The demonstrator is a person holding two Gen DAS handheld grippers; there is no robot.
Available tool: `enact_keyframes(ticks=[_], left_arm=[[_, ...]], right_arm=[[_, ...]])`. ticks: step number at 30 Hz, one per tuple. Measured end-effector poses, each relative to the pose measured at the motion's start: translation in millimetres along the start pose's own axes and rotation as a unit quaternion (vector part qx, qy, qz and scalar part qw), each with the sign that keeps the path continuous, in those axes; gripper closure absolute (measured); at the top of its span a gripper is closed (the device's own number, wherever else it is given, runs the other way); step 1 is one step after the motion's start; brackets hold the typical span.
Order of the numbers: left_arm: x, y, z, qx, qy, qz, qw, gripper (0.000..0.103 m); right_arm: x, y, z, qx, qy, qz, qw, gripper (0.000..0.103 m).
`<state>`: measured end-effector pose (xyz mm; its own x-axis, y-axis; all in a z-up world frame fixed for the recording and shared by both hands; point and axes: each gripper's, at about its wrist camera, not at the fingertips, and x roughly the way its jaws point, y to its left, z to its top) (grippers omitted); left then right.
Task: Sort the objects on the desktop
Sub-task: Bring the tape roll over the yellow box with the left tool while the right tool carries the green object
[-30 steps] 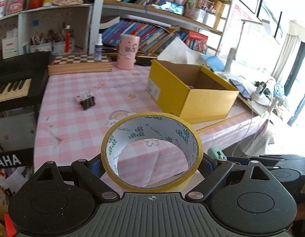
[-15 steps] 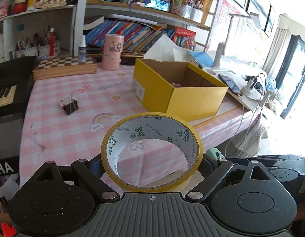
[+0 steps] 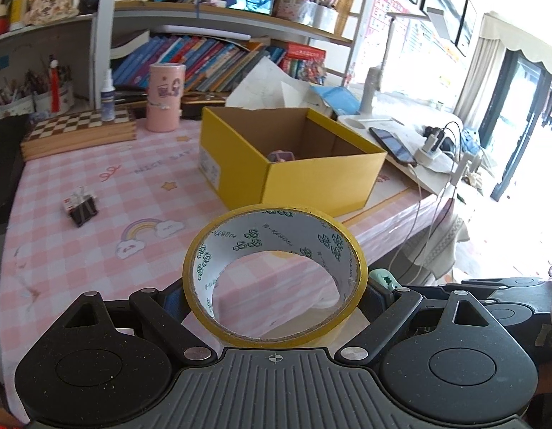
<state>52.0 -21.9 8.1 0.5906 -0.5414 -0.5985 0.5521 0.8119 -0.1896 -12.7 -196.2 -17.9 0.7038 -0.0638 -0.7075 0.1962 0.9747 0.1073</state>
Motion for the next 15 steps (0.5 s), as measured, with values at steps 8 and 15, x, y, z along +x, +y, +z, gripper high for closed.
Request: enact_keyframes(ticks=[8,15], left_arm=[[17,-15,12,0.016,-0.003,-0.012,0.9998,0.011],[34,-26,24,0.024,-0.011,-0.017,0.9995,0.011]], right_arm=[[7,-19,10,0.01,0.003,-0.009,1.0,0.08],[17,-36,23,0.011,0.007,-0.013,1.0,0.08]])
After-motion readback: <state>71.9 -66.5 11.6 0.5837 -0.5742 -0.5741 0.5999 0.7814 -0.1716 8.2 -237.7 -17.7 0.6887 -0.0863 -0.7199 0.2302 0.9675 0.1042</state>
